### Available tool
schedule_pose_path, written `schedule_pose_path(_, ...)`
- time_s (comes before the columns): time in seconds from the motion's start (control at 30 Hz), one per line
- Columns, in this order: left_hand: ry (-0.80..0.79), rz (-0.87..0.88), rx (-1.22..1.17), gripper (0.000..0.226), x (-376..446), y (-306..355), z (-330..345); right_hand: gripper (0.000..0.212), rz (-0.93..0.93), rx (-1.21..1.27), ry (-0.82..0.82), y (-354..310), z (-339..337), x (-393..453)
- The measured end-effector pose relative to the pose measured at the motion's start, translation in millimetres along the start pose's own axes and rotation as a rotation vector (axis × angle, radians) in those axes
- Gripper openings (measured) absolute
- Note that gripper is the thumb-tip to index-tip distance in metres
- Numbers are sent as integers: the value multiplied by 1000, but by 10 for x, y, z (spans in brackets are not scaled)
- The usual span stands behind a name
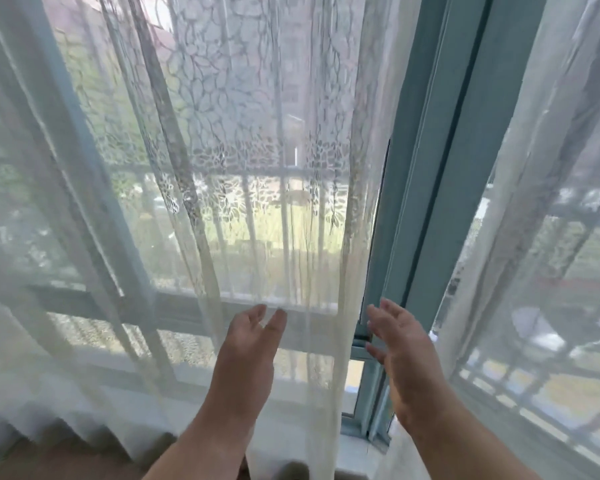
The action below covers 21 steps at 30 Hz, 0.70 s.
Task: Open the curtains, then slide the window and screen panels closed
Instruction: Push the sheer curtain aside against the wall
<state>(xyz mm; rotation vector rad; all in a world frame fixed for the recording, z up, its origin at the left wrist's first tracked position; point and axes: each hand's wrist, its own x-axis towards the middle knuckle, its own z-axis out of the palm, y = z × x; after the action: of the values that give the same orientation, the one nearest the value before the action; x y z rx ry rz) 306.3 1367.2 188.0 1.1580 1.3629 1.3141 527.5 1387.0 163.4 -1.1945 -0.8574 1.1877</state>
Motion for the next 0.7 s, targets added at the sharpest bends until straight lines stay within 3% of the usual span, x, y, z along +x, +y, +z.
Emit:
schedule_pose_path(0.13, 43, 5, -73, 95, 176, -20, 58, 128, -104, -74, -117, -78, 107, 310)
schedule_pose_path(0.2, 107, -1, -121, 79, 210, -7, 106, 144, -158, -117, -160, -123, 173, 444)
schedule_pose_path(0.33, 215, -22, -116, 62, 250, 72, 170, 154, -222, -205, -291, -192, 328, 714)
schedule_pose_path(0.7, 512, 257, 11, 104, 360, 654, 307, 155, -377, -206, -509, -292, 974, 1114)
